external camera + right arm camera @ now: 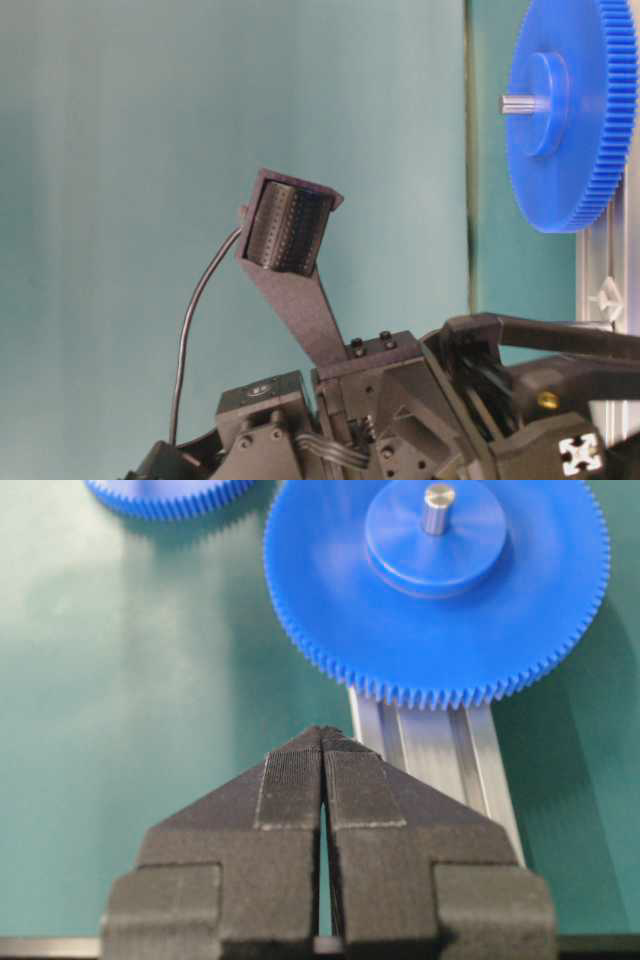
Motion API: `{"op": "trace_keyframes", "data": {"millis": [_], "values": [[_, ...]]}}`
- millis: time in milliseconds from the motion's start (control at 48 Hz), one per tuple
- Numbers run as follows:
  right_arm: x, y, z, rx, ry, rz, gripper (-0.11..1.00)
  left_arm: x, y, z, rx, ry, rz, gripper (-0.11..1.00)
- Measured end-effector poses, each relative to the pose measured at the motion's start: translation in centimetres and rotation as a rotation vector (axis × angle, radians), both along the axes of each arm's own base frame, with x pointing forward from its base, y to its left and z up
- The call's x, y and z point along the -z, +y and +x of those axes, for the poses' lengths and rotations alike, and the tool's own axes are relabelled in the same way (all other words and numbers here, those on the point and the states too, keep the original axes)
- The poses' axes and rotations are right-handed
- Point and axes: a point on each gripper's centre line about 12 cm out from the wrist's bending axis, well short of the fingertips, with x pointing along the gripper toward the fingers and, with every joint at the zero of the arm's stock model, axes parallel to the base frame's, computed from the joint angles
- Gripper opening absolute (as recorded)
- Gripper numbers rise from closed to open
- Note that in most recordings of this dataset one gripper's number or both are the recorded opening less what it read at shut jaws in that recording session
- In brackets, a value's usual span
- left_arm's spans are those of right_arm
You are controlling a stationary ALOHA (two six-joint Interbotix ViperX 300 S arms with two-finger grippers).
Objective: Insert the small gear onto the shaft.
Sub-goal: 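Lower the left gripper and close it on the small gear's hub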
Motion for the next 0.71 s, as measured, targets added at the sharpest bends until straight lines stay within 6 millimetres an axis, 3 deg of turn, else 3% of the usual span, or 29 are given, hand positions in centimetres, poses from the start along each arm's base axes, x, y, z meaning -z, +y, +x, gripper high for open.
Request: {"op": "trace_keyframes", "data": {"millis": [708], "values": [[0.20, 0.00, -0.10, 0.002, 0.000, 0.002, -0.01, 0.42, 0.79, 0.26, -0.024, 0.008, -0.001, 0.92]]}}
